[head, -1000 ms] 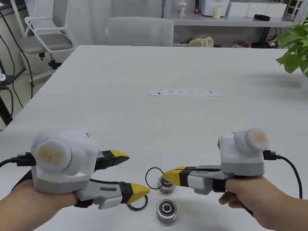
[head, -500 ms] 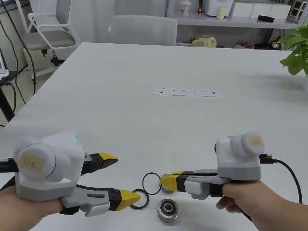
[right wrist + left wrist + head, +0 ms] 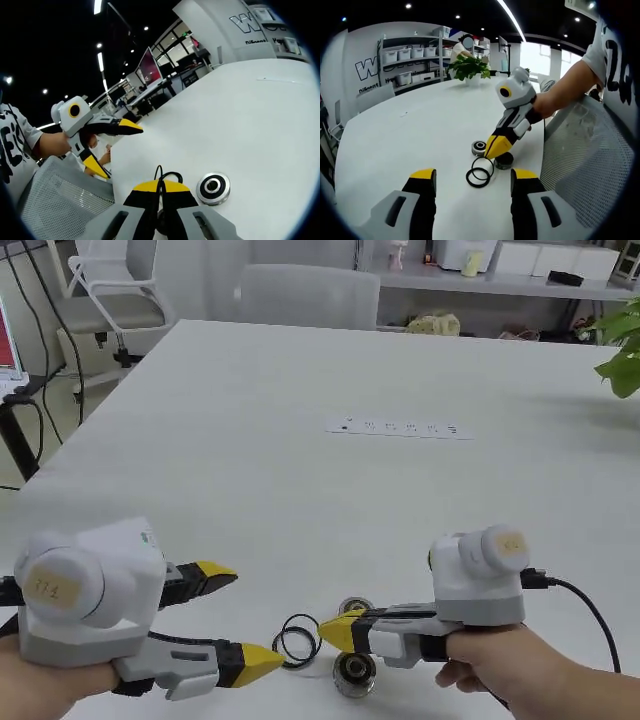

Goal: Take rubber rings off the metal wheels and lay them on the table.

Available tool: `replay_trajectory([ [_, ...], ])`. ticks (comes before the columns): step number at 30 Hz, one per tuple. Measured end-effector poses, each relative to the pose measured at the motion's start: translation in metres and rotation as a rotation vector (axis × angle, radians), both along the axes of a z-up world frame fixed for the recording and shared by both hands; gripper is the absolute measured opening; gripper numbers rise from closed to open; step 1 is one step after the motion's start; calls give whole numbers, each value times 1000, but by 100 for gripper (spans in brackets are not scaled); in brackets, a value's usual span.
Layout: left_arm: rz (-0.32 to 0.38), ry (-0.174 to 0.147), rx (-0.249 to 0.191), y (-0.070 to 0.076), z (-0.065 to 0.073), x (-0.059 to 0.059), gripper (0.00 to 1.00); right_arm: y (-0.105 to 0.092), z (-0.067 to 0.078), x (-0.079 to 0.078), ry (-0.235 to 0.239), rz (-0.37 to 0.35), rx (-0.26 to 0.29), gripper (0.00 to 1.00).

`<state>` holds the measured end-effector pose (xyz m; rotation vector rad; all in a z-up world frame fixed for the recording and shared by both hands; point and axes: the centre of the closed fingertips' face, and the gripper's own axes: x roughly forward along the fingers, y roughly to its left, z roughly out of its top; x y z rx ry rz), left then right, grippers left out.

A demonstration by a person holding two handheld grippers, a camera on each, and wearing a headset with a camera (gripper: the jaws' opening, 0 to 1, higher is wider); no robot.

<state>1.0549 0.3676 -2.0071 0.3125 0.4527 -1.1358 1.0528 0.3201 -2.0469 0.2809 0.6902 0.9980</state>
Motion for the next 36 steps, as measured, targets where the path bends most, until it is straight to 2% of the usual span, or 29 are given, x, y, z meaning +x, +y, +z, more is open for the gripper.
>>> replay_trajectory([
  [10, 11, 10, 3, 5, -5, -1, 57, 6, -6, 2, 14, 6, 0, 0],
  [36, 13, 24, 14, 4, -9, 0, 56, 4, -18, 9, 29, -22, -20, 0],
])
